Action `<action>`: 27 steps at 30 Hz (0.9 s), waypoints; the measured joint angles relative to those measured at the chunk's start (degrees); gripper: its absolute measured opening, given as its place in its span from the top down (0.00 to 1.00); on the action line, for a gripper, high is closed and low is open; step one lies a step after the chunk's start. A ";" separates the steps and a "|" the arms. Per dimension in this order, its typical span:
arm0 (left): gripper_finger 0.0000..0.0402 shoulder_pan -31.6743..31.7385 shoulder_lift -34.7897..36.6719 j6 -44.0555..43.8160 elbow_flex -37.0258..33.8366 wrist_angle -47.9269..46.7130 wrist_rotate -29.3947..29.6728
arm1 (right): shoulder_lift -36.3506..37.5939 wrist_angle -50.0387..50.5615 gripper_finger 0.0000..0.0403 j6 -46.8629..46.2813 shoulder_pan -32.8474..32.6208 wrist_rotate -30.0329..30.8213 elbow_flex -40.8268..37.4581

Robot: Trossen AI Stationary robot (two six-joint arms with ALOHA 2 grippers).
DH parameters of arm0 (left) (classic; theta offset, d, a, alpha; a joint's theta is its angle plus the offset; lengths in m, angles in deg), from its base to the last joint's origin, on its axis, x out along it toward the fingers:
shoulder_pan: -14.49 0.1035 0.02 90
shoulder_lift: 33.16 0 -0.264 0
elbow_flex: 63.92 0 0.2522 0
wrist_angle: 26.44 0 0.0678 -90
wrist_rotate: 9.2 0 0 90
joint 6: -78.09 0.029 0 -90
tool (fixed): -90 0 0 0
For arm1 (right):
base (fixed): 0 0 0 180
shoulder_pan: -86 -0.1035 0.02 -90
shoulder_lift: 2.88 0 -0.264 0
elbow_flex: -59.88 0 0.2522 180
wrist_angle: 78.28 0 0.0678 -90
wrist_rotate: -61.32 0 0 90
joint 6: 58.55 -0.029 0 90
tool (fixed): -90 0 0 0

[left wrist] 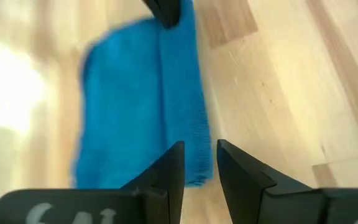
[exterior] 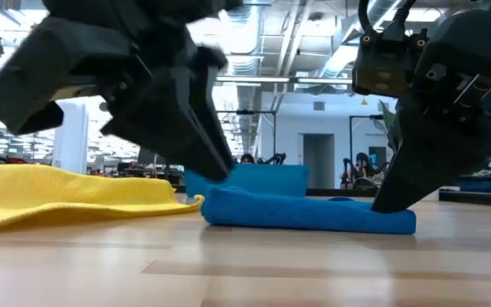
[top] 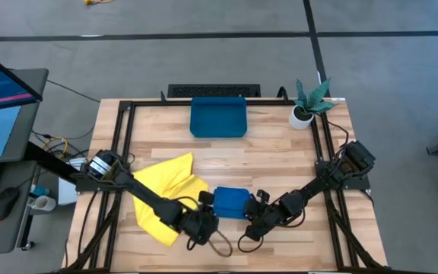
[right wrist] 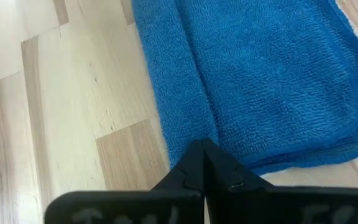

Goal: Roll microfiber towels into tight, uniform cylinder then place into a basket
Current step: Roll the blue microfiber cloth

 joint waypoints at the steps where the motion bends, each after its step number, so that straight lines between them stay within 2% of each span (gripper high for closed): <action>1: 0.79 -0.92 0.17 1.57 0.00 0.15 3.00 | 0.00 -0.09 0.96 0.00 0.00 0.00 -0.02; 4: 0.79 -3.54 0.86 5.76 0.04 0.36 12.06 | 0.00 -0.15 0.96 -0.01 0.00 -0.01 -0.04; 7: 0.79 -5.06 1.12 7.92 0.15 0.72 15.87 | 0.00 -0.18 0.95 0.00 0.00 -0.01 -0.04; 10: 0.79 -5.38 1.12 8.33 0.15 0.69 14.62 | -0.02 -0.27 0.96 -0.01 0.00 -0.02 -0.07; 13: 0.77 -4.72 1.12 8.33 0.17 0.69 9.73 | -0.02 -0.47 0.96 -0.01 -0.02 -0.02 -0.11; 17: 0.69 -3.17 0.80 8.34 0.22 0.98 4.60 | -0.02 -0.67 0.95 -0.01 -0.02 -0.04 -0.15; 22: 0.56 -1.55 -1.71 7.14 0.16 1.65 2.50 | -0.02 -0.56 0.96 -0.01 -0.09 -0.13 -0.13; 27: 0.53 -1.04 -3.91 7.69 0.21 2.86 2.09 | -0.02 -0.53 0.96 0.01 -0.20 -0.10 -0.09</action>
